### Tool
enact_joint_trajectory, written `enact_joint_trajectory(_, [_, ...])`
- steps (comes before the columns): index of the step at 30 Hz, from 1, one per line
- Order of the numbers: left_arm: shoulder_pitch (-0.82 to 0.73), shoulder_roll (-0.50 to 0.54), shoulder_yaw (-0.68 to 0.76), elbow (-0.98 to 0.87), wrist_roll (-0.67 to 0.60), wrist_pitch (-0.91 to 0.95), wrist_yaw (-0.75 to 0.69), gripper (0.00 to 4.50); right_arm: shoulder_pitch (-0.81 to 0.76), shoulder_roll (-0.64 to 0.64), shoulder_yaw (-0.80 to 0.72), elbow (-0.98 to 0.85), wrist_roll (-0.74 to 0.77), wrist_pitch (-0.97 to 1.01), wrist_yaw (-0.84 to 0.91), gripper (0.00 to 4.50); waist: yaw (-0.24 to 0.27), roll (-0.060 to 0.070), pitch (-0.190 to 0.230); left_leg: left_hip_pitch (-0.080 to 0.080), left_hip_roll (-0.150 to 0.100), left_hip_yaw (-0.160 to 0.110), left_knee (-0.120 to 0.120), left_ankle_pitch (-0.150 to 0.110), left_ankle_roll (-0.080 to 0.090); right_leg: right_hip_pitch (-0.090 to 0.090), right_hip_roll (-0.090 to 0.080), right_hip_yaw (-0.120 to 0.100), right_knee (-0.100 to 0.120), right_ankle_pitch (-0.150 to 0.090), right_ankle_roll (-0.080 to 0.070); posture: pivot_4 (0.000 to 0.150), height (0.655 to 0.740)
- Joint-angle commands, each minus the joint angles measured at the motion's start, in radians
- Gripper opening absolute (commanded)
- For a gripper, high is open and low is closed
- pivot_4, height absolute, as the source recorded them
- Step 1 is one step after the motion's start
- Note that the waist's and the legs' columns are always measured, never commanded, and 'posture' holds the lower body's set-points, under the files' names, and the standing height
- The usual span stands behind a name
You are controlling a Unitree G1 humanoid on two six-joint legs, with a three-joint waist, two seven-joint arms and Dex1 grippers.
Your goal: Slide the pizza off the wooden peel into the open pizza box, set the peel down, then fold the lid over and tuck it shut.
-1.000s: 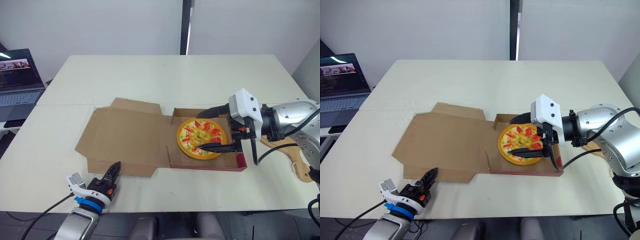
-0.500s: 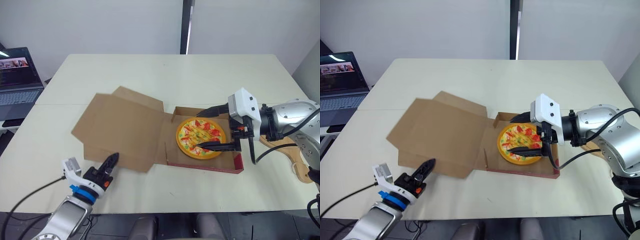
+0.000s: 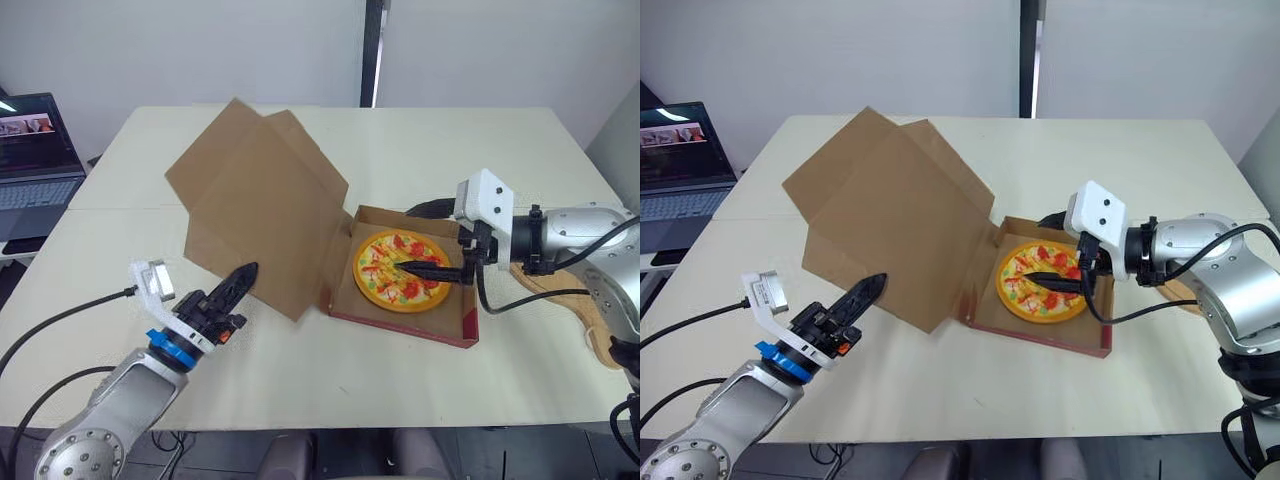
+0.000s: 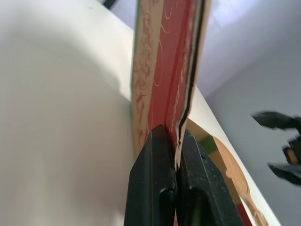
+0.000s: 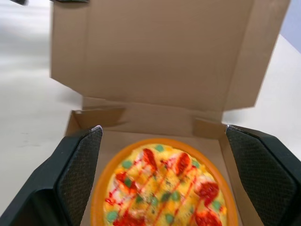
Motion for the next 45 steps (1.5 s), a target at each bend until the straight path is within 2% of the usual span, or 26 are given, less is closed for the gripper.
enact_joint_trajectory(1, [-0.026, 0.050, -0.024, -0.061, 0.066, 0.012, -0.116, 0.02, -0.003, 0.001, -0.057, 0.015, -0.039, 0.014, -0.076, 4.50, -0.001, 0.000, 0.000, 0.000, 0.000, 0.000, 0.000, 0.000, 0.000, 0.000, 0.000, 0.000, 0.000, 0.000, 0.000, 0.150, 0.7341])
enact_joint_trajectory(3, [-0.041, 0.069, -0.034, -0.058, 0.089, 0.014, -0.152, 0.02, -0.007, -0.003, -0.053, 0.045, -0.076, 0.020, -0.115, 4.50, -0.001, 0.000, 0.000, 0.000, 0.000, 0.000, 0.000, 0.000, 0.000, 0.000, 0.000, 0.000, 0.000, 0.000, 0.000, 0.150, 0.7341])
enact_joint_trajectory(6, [-0.060, 0.078, -0.048, -0.052, 0.114, 0.017, -0.179, 0.00, -0.039, -0.008, -0.032, 0.126, -0.167, 0.004, -0.179, 3.86, -0.001, 0.000, 0.000, 0.000, 0.000, 0.000, 0.000, 0.000, 0.000, 0.000, 0.000, 0.000, 0.000, 0.000, 0.000, 0.150, 0.7341])
enact_joint_trajectory(11, [-0.087, 0.074, -0.082, -0.040, 0.168, 0.023, -0.224, 0.00, -0.116, -0.012, 0.096, 0.306, -0.383, -0.109, -0.224, 2.10, -0.002, 0.000, 0.000, 0.000, 0.000, 0.001, 0.000, 0.000, 0.000, 0.000, 0.001, 0.001, 0.000, 0.000, -0.001, 0.150, 0.7341])
enact_joint_trajectory(17, [-0.120, 0.069, -0.118, -0.016, 0.225, 0.028, -0.278, 0.00, -0.263, 0.058, 0.242, 0.647, -0.588, -0.292, -0.230, 0.01, -0.004, 0.000, 0.000, 0.001, 0.000, 0.002, 0.001, 0.000, 0.000, 0.000, 0.001, 0.001, 0.000, 0.001, -0.001, 0.150, 0.7341])
enact_joint_trajectory(26, [-0.147, 0.050, -0.140, 0.019, 0.275, 0.031, -0.334, 0.00, -0.501, 0.196, 0.326, 1.251, -0.723, -0.560, -0.158, 0.01, -0.003, 0.000, 0.000, 0.001, 0.000, 0.001, 0.001, 0.002, -0.003, 0.001, 0.001, 0.001, 0.000, 0.003, -0.004, 0.150, 0.7341])
enact_joint_trajectory(31, [-0.156, 0.050, -0.145, 0.024, 0.303, 0.032, -0.358, 0.00, -0.577, 0.242, 0.350, 1.460, -0.784, -0.654, -0.108, 0.01, -0.005, 0.000, 0.000, 0.001, 0.000, 0.002, 0.001, 0.002, -0.003, 0.000, 0.001, 0.001, 0.000, 0.003, -0.004, 0.150, 0.7341])
enact_joint_trajectory(38, [-0.213, 0.079, -0.132, 0.058, 0.347, 0.037, -0.407, 0.00, -0.596, 0.254, 0.354, 1.507, -0.801, -0.707, 0.060, 0.01, -0.006, 0.000, 0.000, 0.001, 0.000, 0.001, 0.001, 0.002, -0.003, 0.000, 0.002, 0.001, 0.000, 0.003, -0.004, 0.150, 0.7341])
enact_joint_trajectory(45, [-0.351, 0.134, -0.110, 0.212, 0.451, 0.009, -0.515, 0.00, -0.525, 0.211, 0.344, 1.320, -0.770, -0.684, 0.276, 0.01, -0.008, 0.000, 0.000, 0.002, 0.001, 0.001, 0.001, 0.002, -0.003, 0.001, 0.003, 0.001, 0.001, 0.004, -0.004, 0.150, 0.7341])
